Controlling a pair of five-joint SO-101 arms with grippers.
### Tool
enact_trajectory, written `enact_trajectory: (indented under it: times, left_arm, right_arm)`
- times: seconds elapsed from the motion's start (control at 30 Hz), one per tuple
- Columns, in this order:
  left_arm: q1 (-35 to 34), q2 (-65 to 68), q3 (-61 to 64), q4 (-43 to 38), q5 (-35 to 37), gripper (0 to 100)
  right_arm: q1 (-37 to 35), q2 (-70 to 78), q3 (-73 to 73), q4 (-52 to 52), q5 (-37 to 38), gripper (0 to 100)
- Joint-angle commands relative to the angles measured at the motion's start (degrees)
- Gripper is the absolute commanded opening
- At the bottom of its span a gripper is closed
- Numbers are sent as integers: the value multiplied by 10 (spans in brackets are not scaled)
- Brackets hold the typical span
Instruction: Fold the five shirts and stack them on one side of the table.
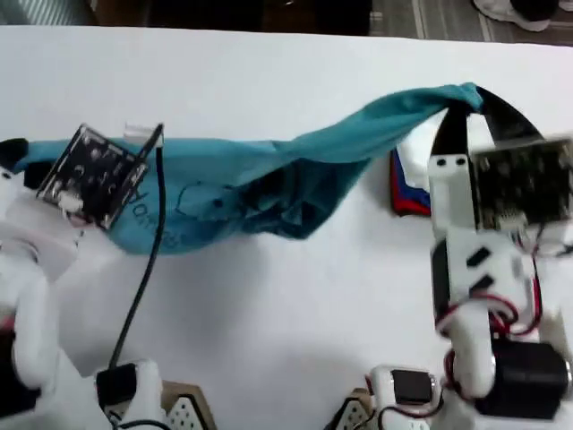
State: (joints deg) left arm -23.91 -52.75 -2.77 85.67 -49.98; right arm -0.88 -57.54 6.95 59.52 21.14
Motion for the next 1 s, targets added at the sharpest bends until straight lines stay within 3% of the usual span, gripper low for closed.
enact_trajectory:
  times: [0.0,0.23,0.47,0.63,0.83,0.97]
  left_arm:
    - [-4,-4,10,-22,8,25]
    - [-7,-4,227,-123,8,25]
    - [-22,-4,487,-306,-10,25]
    - [-85,-4,618,-429,-64,25]
    - [-158,-4,672,-477,-111,25]
    - [-172,-4,700,-496,-114,25]
  right_arm:
    - [-37,-13,33,25,-37,19]
    - [-139,64,247,-3,-122,19]
    - [-223,284,323,-126,-123,20]
    - [-269,463,228,-127,-122,20]
    - [-347,598,19,-11,-122,21]
    - [-356,632,-100,83,-122,50]
